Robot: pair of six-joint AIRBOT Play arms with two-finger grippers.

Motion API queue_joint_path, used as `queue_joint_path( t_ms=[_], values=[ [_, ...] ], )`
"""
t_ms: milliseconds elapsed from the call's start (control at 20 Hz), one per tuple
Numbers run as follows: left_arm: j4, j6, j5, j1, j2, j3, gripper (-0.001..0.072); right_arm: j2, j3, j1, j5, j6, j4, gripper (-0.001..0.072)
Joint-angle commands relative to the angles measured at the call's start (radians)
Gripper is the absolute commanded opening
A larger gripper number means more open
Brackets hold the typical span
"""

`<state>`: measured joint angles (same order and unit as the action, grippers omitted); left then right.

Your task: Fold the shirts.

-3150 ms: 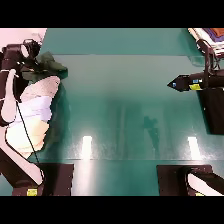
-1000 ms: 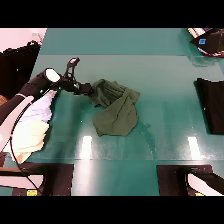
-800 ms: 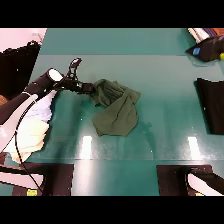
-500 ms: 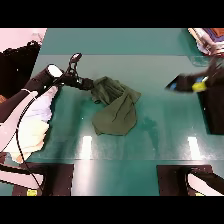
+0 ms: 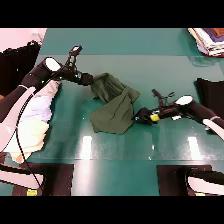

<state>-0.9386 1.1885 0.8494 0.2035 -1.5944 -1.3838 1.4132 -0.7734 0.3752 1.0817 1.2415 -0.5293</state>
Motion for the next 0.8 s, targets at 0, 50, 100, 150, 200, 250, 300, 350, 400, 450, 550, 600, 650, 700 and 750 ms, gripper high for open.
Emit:
queue_joint_path(
  t_ms=[0, 50, 100, 150, 200, 250, 300, 350, 400, 450, 550, 600, 650, 700, 750],
  values=[
    [-0.010, 0.000, 0.024, -0.001, 0.000, -0.003, 0.0026, 0.117, -0.072, 0.090, -0.034, -0.034, 0.055, 0.0225],
    [-0.020, 0.000, 0.033, -0.001, 0.000, -0.003, 0.0026, 0.129, -0.098, 0.092, -0.026, -0.049, 0.055, 0.0079],
    [-0.040, 0.015, 0.042, -0.001, 0.004, -0.008, 0.0026, 0.129, -0.119, 0.092, -0.017, -0.057, 0.050, 0.0016],
    [-0.087, 0.031, 0.045, -0.001, 0.017, -0.017, 0.0025, 0.115, -0.140, 0.081, -0.008, -0.056, 0.025, 0.0015],
    [-0.140, 0.052, 0.045, -0.001, 0.040, -0.032, 0.0025, 0.087, -0.157, 0.067, 0.000, -0.045, -0.009, 0.0015],
    [-0.212, 0.075, 0.051, -0.001, 0.069, -0.060, 0.0025, 0.044, -0.178, 0.043, 0.008, -0.009, -0.068, 0.0015],
    [-0.281, 0.089, 0.066, -0.001, 0.104, -0.094, 0.0025, -0.001, -0.207, 0.013, 0.029, 0.034, -0.138, 0.0015],
    [-0.344, 0.091, 0.089, -0.001, 0.143, -0.138, 0.0025, -0.051, -0.250, -0.026, 0.074, 0.069, -0.224, 0.0015],
    [-0.386, 0.090, 0.117, -0.001, 0.184, -0.187, 0.0026, -0.098, -0.296, -0.063, 0.119, 0.097, -0.300, 0.0015],
    [-0.418, 0.089, 0.142, -0.001, 0.225, -0.232, 0.0026, -0.145, -0.351, -0.109, 0.165, 0.129, -0.375, 0.0015],
    [-0.433, 0.087, 0.175, -0.001, 0.311, -0.317, 0.0026, -0.226, -0.470, -0.193, 0.225, 0.144, -0.454, 0.0015],
    [-0.433, 0.087, 0.185, -0.001, 0.355, -0.354, 0.0026, -0.263, -0.534, -0.233, 0.243, 0.146, -0.469, 0.0015],
    [-0.429, 0.087, 0.197, -0.001, 0.396, -0.381, 0.0026, -0.293, -0.592, -0.265, 0.252, 0.145, -0.469, 0.0015],
    [-0.420, 0.087, 0.216, -0.001, 0.437, -0.410, 0.0026, -0.319, -0.649, -0.295, 0.260, 0.145, -0.468, 0.0014],
    [-0.410, 0.088, 0.230, -0.001, 0.475, -0.430, 0.0026, -0.344, -0.709, -0.320, 0.266, 0.145, -0.468, 0.0015]
  ],
)
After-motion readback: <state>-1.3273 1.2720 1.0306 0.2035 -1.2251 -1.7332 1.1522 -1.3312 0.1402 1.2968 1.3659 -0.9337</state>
